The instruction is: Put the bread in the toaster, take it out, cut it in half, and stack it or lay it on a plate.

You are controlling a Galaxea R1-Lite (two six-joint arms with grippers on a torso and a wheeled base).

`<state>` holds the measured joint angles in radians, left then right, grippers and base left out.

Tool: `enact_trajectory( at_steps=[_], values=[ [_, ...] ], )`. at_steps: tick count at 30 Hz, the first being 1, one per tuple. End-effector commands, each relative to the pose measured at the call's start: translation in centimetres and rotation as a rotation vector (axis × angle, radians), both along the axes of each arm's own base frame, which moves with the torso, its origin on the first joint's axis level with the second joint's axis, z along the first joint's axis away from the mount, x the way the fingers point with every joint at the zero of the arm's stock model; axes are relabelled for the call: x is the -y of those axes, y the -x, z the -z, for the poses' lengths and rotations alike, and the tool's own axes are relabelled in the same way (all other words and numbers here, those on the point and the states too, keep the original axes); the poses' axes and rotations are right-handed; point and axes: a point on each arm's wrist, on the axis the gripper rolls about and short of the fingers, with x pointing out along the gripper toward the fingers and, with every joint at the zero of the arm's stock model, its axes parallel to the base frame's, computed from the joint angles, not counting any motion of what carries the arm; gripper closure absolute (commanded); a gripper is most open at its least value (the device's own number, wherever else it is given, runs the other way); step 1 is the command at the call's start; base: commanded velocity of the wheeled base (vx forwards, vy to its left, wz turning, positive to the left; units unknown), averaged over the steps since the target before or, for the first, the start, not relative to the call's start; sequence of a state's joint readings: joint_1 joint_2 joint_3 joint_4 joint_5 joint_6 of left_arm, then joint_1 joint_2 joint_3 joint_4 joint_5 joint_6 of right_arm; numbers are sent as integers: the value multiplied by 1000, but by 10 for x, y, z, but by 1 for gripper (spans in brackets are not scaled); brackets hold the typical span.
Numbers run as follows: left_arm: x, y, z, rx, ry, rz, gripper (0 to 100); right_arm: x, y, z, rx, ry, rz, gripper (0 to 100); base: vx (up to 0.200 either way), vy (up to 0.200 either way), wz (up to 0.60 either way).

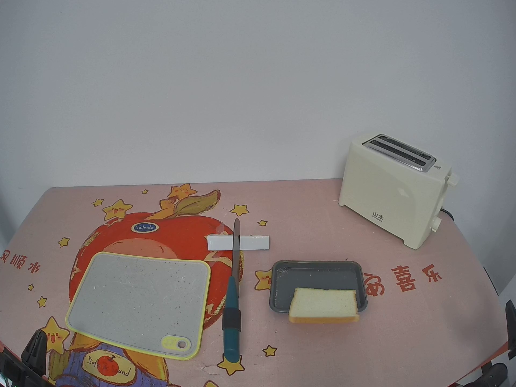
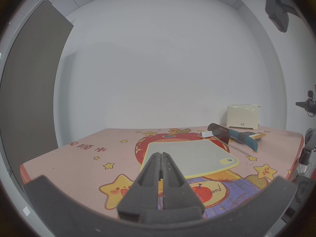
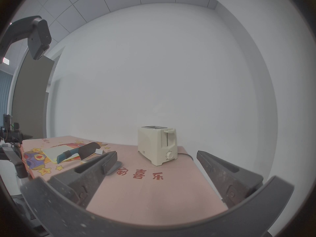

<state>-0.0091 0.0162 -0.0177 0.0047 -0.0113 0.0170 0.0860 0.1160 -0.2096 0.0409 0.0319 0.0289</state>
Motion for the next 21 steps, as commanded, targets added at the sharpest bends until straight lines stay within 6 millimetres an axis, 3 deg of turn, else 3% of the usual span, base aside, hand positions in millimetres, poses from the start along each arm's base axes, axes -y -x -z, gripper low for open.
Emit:
enact_trajectory(
  at_steps=[1, 11, 21],
  values=[
    [0, -1, 4, -17, 0, 0, 100, 0, -7, 3, -66, -31, -24, 0, 0, 0, 0],
    [0, -1, 4, -17, 0, 1, 100, -4, -20, -6, -259, -541, -134, 0, 0, 0, 0],
    [0, -1, 4, -17, 0, 0, 100, -6, -20, -4, -380, -899, -217, 0, 0, 0, 0]
  ],
)
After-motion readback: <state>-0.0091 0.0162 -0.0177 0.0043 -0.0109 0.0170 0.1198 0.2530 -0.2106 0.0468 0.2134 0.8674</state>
